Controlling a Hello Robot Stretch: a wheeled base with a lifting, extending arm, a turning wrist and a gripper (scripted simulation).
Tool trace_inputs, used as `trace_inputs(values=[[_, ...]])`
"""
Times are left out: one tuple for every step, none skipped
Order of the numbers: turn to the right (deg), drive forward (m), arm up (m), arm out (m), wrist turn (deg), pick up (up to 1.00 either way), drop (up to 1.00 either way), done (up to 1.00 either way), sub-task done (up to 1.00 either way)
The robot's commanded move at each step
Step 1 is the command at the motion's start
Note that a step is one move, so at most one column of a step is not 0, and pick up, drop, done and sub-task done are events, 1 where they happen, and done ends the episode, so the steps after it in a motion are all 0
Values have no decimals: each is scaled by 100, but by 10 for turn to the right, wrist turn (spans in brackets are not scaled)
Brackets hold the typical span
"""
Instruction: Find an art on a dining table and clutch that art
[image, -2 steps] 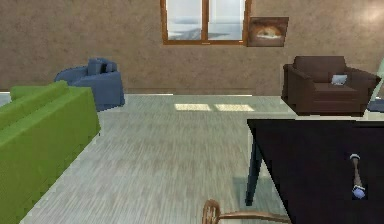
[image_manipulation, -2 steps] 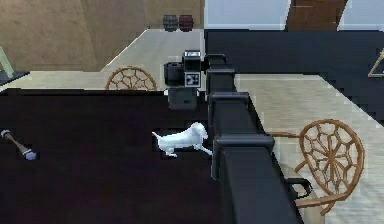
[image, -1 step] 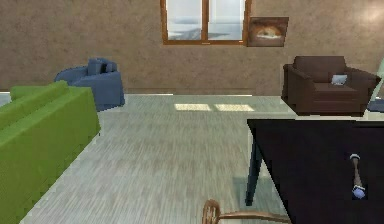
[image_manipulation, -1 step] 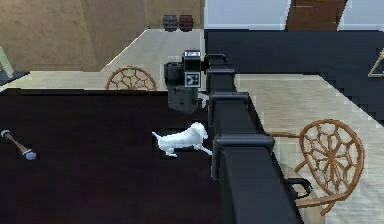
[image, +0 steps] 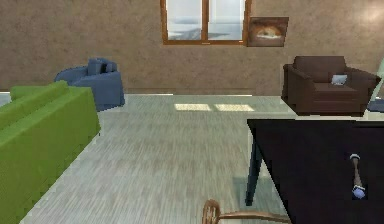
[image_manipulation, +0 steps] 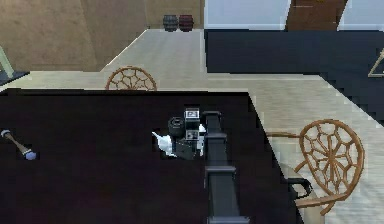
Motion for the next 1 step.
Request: trace_inputs(values=[[0,0,0,0,0,100,0,0,0]])
